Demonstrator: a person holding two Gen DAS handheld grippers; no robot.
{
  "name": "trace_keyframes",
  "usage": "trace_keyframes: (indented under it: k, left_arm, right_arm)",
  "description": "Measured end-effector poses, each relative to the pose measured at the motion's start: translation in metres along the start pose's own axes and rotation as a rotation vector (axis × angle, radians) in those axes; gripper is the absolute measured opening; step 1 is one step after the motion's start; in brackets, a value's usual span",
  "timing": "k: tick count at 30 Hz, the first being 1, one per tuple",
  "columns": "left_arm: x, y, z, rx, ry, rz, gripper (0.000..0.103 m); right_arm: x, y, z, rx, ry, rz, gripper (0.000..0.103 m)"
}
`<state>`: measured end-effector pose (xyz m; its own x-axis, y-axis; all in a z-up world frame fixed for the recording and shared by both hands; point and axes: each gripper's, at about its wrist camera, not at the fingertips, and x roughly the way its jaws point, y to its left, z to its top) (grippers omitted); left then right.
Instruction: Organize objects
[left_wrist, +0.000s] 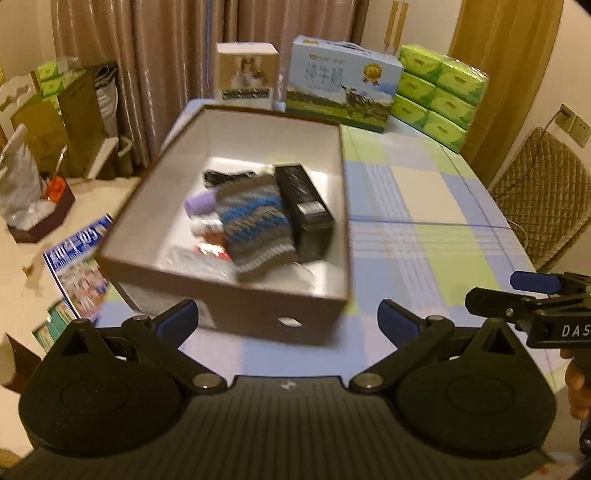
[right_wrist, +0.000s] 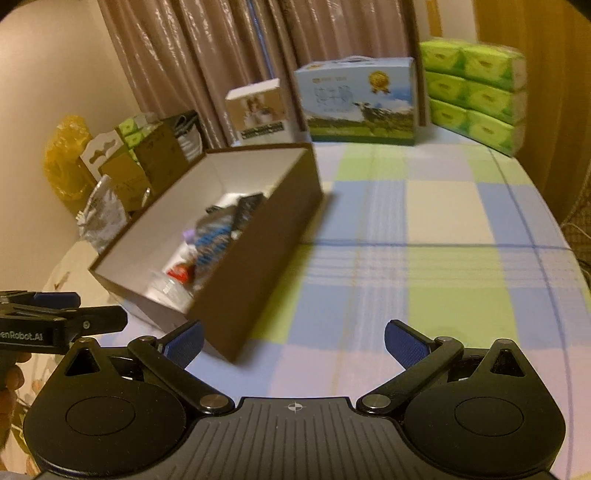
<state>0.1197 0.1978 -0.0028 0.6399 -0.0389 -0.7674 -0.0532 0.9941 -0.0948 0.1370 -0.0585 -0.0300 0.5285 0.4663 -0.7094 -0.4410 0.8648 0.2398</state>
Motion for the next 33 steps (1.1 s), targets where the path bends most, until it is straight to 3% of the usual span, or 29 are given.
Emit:
trace_keyframes:
  k: [19,33]
  left_arm:
    - [-0.024,-0.115,-0.063,0.049,0.020,-0.073,0.102]
    - [-0.039,-0.147,-0.091,0.078,0.023,-0.080,0.102]
  right_arm:
    - [-0.094,-0.071,-0.065,0.033,-0.006,-0.077,0.101]
    - [-0.121,-0.087,-0.090,0.054,-0.009,-0.080,0.101]
